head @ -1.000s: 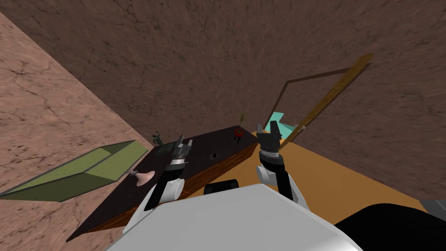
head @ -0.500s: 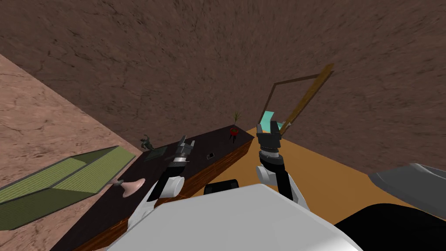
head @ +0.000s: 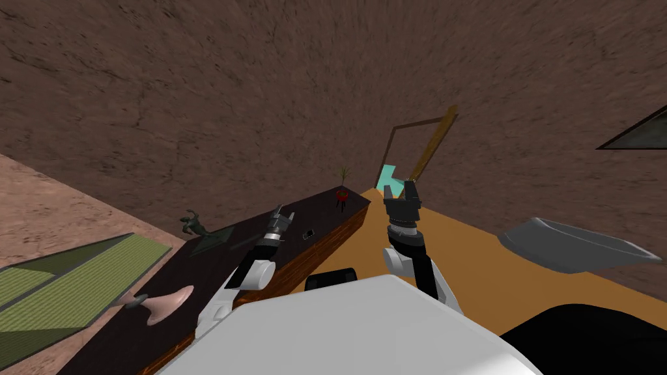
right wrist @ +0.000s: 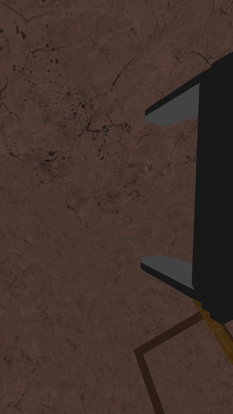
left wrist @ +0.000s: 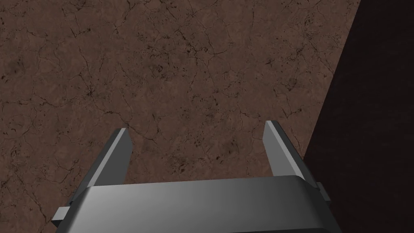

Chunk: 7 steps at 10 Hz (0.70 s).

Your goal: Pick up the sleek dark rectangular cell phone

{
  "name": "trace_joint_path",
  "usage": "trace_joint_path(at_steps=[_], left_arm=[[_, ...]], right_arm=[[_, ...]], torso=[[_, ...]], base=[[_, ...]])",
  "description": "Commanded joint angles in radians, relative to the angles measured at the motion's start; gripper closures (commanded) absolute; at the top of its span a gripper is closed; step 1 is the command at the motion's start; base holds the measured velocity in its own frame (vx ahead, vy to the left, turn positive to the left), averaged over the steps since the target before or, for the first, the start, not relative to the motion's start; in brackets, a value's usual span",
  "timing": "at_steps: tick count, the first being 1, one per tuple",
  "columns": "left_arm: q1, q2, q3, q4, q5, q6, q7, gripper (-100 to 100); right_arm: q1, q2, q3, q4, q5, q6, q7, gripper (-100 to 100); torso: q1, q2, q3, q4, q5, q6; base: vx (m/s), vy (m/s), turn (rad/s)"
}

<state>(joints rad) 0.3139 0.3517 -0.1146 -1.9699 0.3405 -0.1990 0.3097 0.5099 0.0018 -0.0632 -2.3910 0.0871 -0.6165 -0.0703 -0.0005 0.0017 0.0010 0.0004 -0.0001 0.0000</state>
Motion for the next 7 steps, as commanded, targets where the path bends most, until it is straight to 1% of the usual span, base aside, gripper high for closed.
trace_joint_path(at_steps=[1,2,3,4,5,6,7], left_arm=[[-0.030,0.031,-0.012,0.038,0.050,0.050,0.034,-100],[-0.030,0.031,-0.012,0.038,0.071,0.056,0.034,-100],[-0.048,0.053,-0.020,0.071,0.104,0.090,0.058,-100],[-0.048,0.053,-0.020,0.071,0.116,0.090,0.058,-100],[-0.065,0.075,-0.029,0.105,0.155,0.125,0.082,-100],[-0.065,0.075,-0.029,0.105,0.162,0.125,0.082,-100],[-0.083,0.094,-0.037,0.141,0.201,0.162,0.107,-100]], right_arm=[[0.000,0.000,0.000,0.000,0.000,0.000,0.000,0],[0.000,0.000,0.000,0.000,0.000,0.000,0.000,0],[0.000,0.000,0.000,0.000,0.000,0.000,0.000,0],[0.000,0.000,0.000,0.000,0.000,0.000,0.000,0],[0.000,0.000,0.000,0.000,0.000,0.000,0.000,0],[0.000,0.000,0.000,0.000,0.000,0.000,0.000,0],[0.000,0.000,0.000,0.000,0.000,0.000,0.000,0]], torso=[[0.000,0.000,0.000,0.000,0.000,0.000],[-0.001,0.000,0.000,0.000,0.000,0.000],[0.000,0.000,0.000,0.000,0.000,-0.001],[0.000,0.000,0.000,0.000,0.000,0.000],[0.001,0.000,0.000,0.000,0.000,-0.001],[0.000,-0.001,0.000,0.000,0.000,0.000],[0.001,-0.001,0.000,0.000,0.000,-0.001]], base=[[-0.036,-0.035,-0.352],[-0.026,-0.018,-0.129],[-0.021,-0.019,-0.235],[-0.013,-0.012,-0.133],[-0.010,-0.019,-0.240],[-0.010,-0.015,-0.110],[-0.011,-0.027,-0.238]])
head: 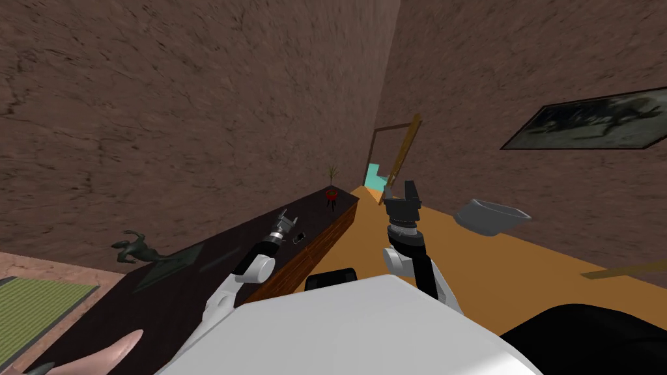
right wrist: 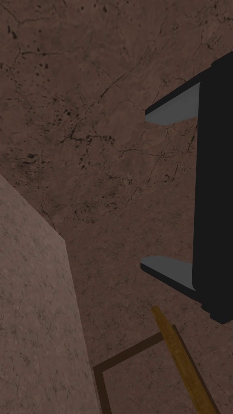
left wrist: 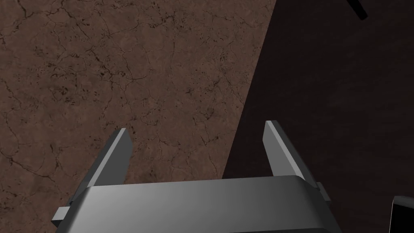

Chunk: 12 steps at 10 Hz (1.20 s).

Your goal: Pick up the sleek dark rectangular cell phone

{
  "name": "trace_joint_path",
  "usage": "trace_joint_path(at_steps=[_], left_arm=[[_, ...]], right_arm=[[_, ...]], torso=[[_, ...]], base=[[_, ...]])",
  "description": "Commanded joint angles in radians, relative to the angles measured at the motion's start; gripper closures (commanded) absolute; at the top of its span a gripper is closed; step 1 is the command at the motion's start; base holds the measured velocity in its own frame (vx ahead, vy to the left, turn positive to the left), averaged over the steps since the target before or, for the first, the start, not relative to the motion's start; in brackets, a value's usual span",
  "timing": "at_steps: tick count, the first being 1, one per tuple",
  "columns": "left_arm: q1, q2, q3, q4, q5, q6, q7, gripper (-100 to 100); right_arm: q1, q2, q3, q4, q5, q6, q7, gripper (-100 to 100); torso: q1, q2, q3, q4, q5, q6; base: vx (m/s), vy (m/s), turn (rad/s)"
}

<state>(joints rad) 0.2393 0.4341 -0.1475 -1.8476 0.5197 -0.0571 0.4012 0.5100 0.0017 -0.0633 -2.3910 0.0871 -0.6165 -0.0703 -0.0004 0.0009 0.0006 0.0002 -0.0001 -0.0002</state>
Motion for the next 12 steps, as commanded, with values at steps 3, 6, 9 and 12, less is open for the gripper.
trace_joint_path(at_steps=[3,6,9,12], left_arm=[[-0.040,0.049,-0.020,0.087,0.104,0.100,0.066,-100],[-0.054,0.067,-0.028,0.137,0.154,0.141,0.091,-100],[-0.081,0.104,-0.043,0.219,0.232,0.228,0.141,-100],[-0.092,0.123,-0.050,0.268,0.268,0.272,0.166,-100]], right_arm=[[0.000,0.000,0.000,0.000,0.000,0.000,0.000,0],[0.000,0.000,0.000,0.000,0.000,0.000,0.000,0],[0.000,0.000,0.000,0.000,0.000,0.000,0.000,0],[0.000,0.000,0.000,0.000,0.000,0.000,0.000,0]], torso=[[0.000,0.000,0.000,0.000,0.000,-0.001],[0.001,-0.001,0.000,0.000,0.000,0.000],[0.001,-0.001,-0.001,0.000,0.000,-0.001],[0.002,-0.001,-0.001,0.000,0.000,-0.001]], base=[[-0.008,-0.023,-0.228],[0.004,-0.011,-0.139],[0.011,-0.008,-0.171],[0.015,-0.003,-0.128]])
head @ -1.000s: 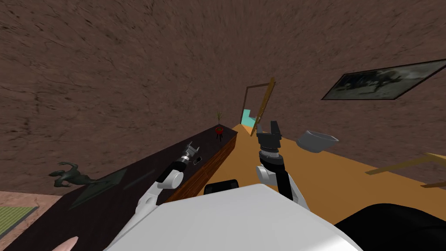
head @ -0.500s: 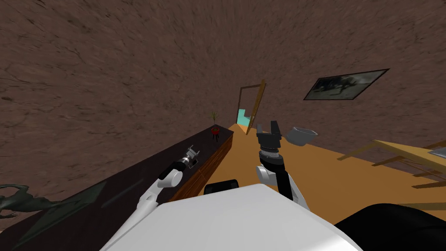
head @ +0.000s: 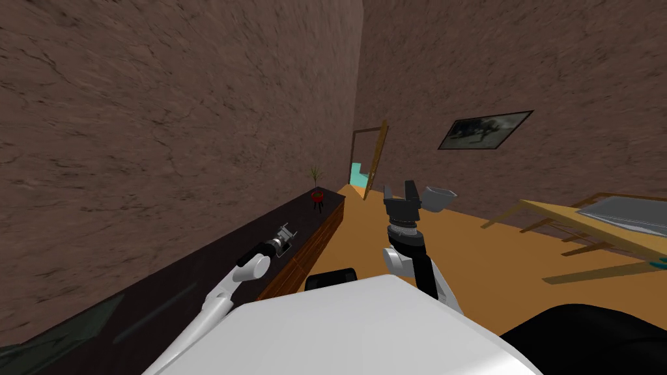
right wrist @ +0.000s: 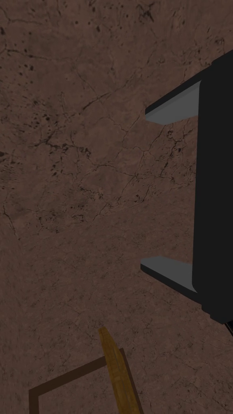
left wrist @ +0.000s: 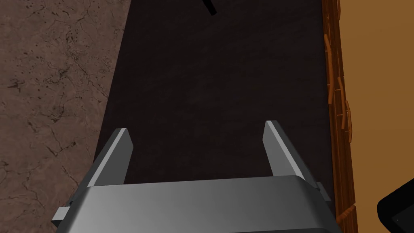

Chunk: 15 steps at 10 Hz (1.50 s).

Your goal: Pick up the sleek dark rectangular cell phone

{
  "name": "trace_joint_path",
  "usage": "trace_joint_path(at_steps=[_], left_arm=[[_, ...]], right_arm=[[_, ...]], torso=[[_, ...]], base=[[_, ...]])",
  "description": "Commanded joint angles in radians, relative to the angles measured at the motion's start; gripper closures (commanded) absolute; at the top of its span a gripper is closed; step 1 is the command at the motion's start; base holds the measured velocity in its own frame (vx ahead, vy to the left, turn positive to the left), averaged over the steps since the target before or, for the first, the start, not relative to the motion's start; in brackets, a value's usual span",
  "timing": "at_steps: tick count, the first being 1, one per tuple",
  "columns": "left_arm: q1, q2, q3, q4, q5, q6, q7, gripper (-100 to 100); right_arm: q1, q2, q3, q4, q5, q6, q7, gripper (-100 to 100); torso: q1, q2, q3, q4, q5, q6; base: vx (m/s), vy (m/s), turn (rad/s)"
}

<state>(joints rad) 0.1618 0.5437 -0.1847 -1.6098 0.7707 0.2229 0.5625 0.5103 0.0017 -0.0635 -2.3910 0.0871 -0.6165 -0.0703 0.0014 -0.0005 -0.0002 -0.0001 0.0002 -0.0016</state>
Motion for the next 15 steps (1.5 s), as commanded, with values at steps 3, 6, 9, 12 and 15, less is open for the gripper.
trace_joint_path(at_steps=[3,6,9,12,15], left_arm=[[-0.025,0.032,-0.019,0.075,0.052,0.037,0.029,-100],[-0.044,0.070,-0.032,0.166,0.115,0.118,0.076,-100],[-0.051,0.087,-0.038,0.210,0.144,0.170,0.098,-100],[-0.064,0.120,-0.049,0.296,0.196,0.251,0.141,-100],[-0.069,0.135,-0.054,0.337,0.219,0.295,0.160,-100]], right_arm=[[0.000,0.000,0.000,0.000,0.000,0.000,0.000,0],[0.000,0.000,0.000,0.000,0.000,0.000,0.000,0],[0.000,0.000,0.000,0.000,0.000,0.000,0.000,0],[0.000,0.000,0.000,0.000,0.000,0.000,0.000,0],[0.000,0.000,0.000,0.000,0.000,0.000,0.000,0]], torso=[[0.000,0.000,0.000,0.000,0.000,0.001],[0.000,0.000,0.000,0.000,0.000,0.000],[0.000,0.000,0.000,0.000,0.000,0.000],[0.001,-0.001,0.000,0.000,0.000,0.000],[0.001,-0.001,-0.001,0.000,0.000,0.000]], base=[[0.011,0.000,-0.092],[0.024,0.003,-0.124],[0.022,0.009,-0.116],[0.028,0.009,-0.109],[0.026,0.010,-0.077]])
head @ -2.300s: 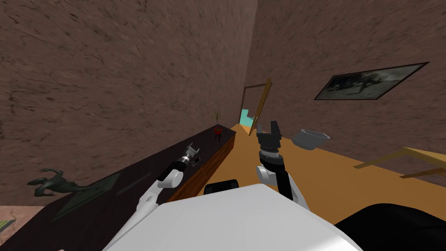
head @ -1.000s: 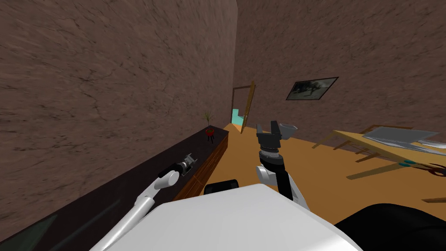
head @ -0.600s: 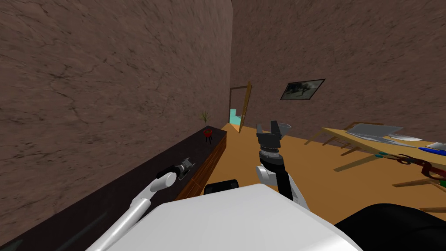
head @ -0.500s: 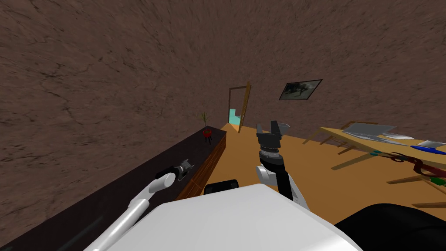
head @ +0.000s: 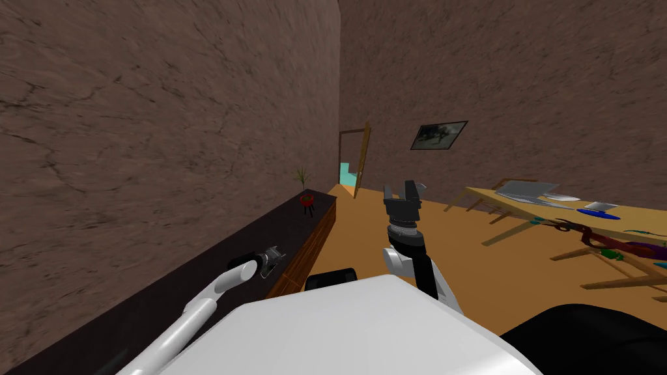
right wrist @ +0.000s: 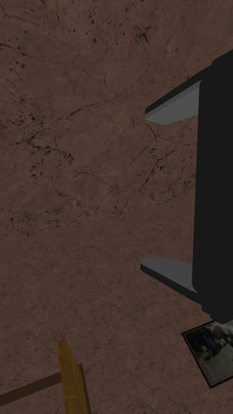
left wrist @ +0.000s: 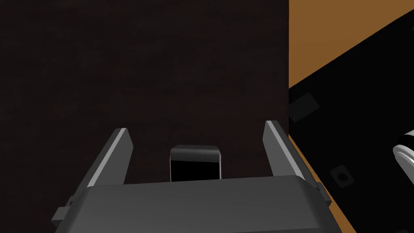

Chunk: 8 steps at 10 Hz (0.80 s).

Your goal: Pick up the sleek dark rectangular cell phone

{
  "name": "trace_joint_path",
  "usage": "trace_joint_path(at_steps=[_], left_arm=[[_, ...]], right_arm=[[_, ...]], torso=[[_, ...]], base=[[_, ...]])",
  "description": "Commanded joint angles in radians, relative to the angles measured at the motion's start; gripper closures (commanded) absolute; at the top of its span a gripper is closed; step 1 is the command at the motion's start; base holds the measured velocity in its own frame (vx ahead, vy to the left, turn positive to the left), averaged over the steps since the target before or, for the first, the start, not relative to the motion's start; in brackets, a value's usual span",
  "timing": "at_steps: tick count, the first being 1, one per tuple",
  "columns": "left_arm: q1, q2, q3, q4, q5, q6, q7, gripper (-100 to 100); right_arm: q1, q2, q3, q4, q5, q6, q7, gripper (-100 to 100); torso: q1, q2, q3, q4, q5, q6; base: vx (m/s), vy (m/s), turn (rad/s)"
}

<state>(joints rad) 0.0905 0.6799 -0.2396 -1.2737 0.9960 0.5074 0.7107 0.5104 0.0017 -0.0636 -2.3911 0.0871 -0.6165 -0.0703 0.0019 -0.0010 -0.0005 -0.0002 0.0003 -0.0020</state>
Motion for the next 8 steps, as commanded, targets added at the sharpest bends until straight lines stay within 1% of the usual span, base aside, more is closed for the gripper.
trace_joint_path(at_steps=[1,2,3,5,6,8], left_arm=[[-0.002,0.012,-0.004,0.039,0.014,0.049,0.030,-100],[-0.006,0.024,-0.008,0.076,0.034,0.074,0.048,-100],[-0.006,0.024,-0.008,0.076,0.034,0.085,0.048,-100],[-0.011,0.046,-0.016,0.137,0.066,0.146,0.078,-100],[-0.011,0.046,-0.016,0.141,0.066,0.149,0.078,-100],[-0.015,0.064,-0.023,0.194,0.091,0.201,0.102,-100]], right_arm=[[0.000,0.000,0.000,0.000,0.000,0.000,0.000,0],[0.000,0.000,0.000,0.000,0.000,0.000,0.000,0],[0.000,0.000,0.000,0.000,0.000,0.000,0.000,0],[0.000,0.000,0.000,0.000,0.000,0.000,0.000,0],[0.000,0.000,0.000,0.000,0.000,0.000,0.000,0],[0.000,0.000,0.000,0.000,0.000,0.000,0.000,0]], torso=[[0.000,0.000,0.000,0.000,0.000,0.000],[0.000,0.000,0.000,0.000,0.000,0.000],[0.000,0.000,0.000,0.000,0.000,0.000],[0.000,0.000,0.000,0.000,0.000,0.000],[0.000,0.000,0.000,0.000,0.000,0.000],[0.000,0.000,0.000,0.000,0.000,0.000]], base=[[0.023,0.008,-0.105],[0.032,0.014,-0.177],[0.028,0.017,-0.047],[0.032,0.014,-0.101],[0.024,0.016,-0.038],[0.023,0.015,-0.086]])
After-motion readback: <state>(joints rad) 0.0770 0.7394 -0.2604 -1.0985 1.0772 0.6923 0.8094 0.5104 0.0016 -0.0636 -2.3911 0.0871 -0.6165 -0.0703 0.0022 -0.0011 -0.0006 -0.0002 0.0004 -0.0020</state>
